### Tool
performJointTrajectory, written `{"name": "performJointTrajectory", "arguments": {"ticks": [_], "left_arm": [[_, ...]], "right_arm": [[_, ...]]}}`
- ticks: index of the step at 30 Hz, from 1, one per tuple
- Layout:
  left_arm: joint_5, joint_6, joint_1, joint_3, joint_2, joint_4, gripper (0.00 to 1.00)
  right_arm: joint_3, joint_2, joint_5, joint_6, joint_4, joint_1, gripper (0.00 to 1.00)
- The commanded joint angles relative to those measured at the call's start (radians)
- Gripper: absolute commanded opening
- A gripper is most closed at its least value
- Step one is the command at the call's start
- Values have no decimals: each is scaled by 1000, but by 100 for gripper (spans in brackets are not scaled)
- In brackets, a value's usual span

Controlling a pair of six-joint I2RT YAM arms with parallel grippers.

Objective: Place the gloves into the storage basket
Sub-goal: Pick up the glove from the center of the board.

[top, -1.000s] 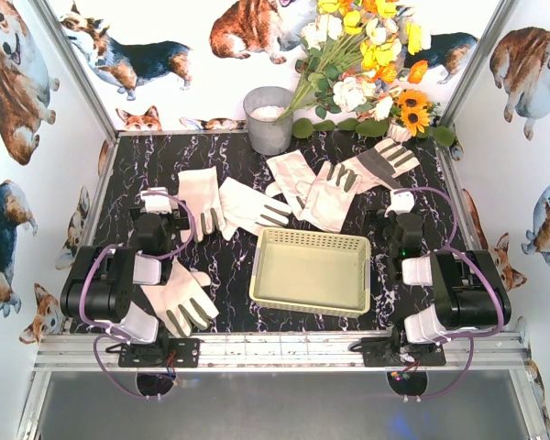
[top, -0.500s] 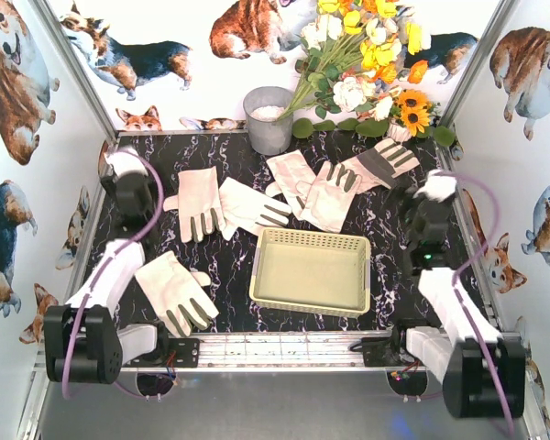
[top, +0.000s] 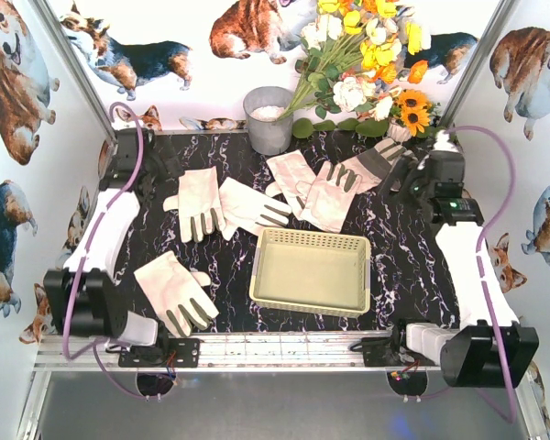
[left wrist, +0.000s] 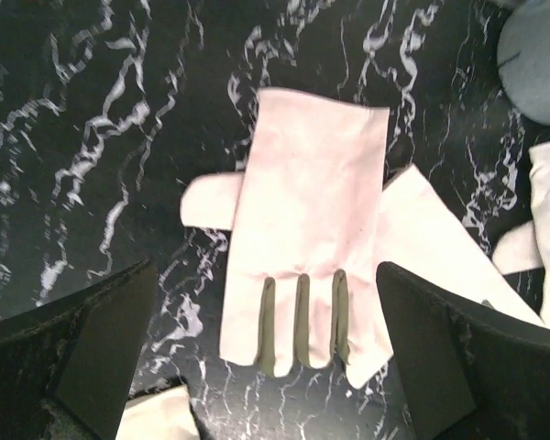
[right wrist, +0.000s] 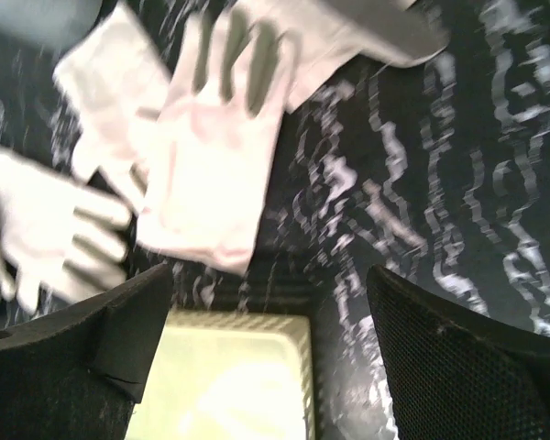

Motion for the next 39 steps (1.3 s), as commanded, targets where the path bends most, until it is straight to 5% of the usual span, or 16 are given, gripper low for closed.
{"name": "performJointTrajectory", "arguments": {"ticks": [1, 6, 13, 31, 39], "left_arm": [[82, -86, 3, 84, 107, -187, 100], [123, -116, 1, 72, 214, -159, 99], [204, -75, 26, 165, 432, -159, 81], [321, -40, 97, 606, 828, -215, 58], [345, -36, 103, 606, 874, -196, 54]], "right_arm": [[98, 32, -136, -42, -111, 93, 88], [182, 84, -119, -76, -169, 219, 88], [189, 109, -106, -26, -138, 303, 87], [222, 159, -65, -17, -140, 325, 87], [208, 147, -47, -25, -166, 326, 87]]}}
